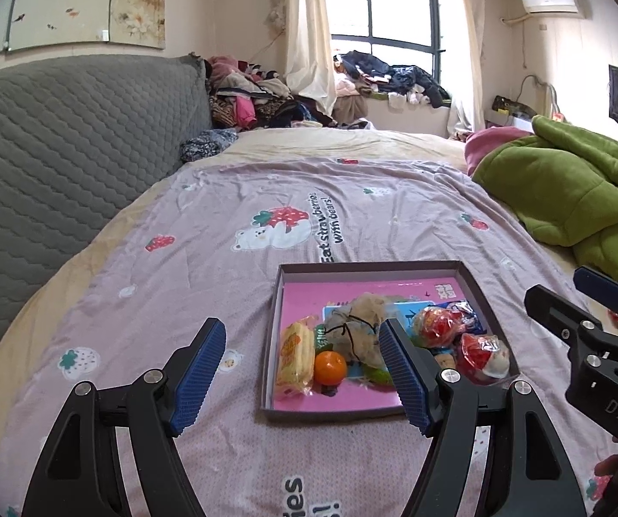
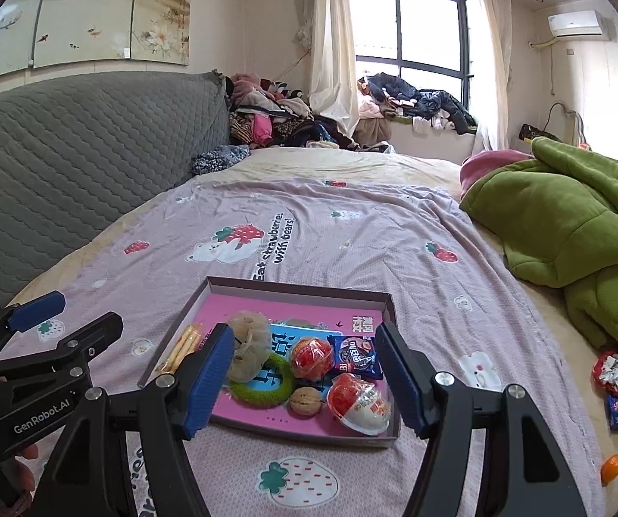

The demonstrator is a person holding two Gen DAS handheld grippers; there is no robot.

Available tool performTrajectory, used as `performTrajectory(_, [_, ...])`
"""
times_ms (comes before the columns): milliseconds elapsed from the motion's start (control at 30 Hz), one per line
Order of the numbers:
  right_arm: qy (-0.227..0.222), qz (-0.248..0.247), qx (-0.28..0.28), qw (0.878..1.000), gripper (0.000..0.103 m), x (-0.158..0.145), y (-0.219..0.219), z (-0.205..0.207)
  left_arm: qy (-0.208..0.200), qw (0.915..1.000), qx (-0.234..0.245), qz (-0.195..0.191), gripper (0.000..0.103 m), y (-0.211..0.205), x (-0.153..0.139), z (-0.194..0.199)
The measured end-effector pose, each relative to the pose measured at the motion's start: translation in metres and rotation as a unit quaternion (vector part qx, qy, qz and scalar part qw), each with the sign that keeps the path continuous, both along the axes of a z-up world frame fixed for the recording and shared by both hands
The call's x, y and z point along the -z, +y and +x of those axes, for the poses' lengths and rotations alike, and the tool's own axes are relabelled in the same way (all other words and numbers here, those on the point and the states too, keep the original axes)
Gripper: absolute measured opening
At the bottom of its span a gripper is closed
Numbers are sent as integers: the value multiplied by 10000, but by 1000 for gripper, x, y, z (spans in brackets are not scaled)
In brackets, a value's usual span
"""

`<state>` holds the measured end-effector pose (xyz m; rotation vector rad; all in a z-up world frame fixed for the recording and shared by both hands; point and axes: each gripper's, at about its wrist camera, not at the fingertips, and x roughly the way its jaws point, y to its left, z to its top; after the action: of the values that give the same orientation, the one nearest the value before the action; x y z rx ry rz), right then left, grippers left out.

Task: Organize objects
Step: 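Withdraw both open tools back from the tray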

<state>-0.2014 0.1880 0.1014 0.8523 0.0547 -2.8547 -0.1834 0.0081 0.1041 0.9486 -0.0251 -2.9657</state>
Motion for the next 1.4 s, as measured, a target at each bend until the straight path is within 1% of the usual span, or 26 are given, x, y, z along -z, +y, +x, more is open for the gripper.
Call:
performTrajectory(133, [57,-44,6,10000,67,-7,1,13,-75,9999,3,95,75,1,-2,12])
performTrajectory(233, [91,-42,2,9999,67,-9,2,22,-69,10000,10,20,75,4,-3,23])
performTrajectory(567, [174,52,-9,9998,67,-16,3,49,-87,9999,13,84,75,4,-5,49])
performTrajectory(767, [206,-11,0,9998,67,-17,5,66,-90,9999,41,62,75,6,-6,67])
performTrajectory(1067, [95,3,50,9999,67,-5,10,86,-187,9998,58,61,75,6,5,85])
performTrajectory(1400, [-58,101,115,9999,67,14,13,91,-262,9995,92,139,75,7,16,88])
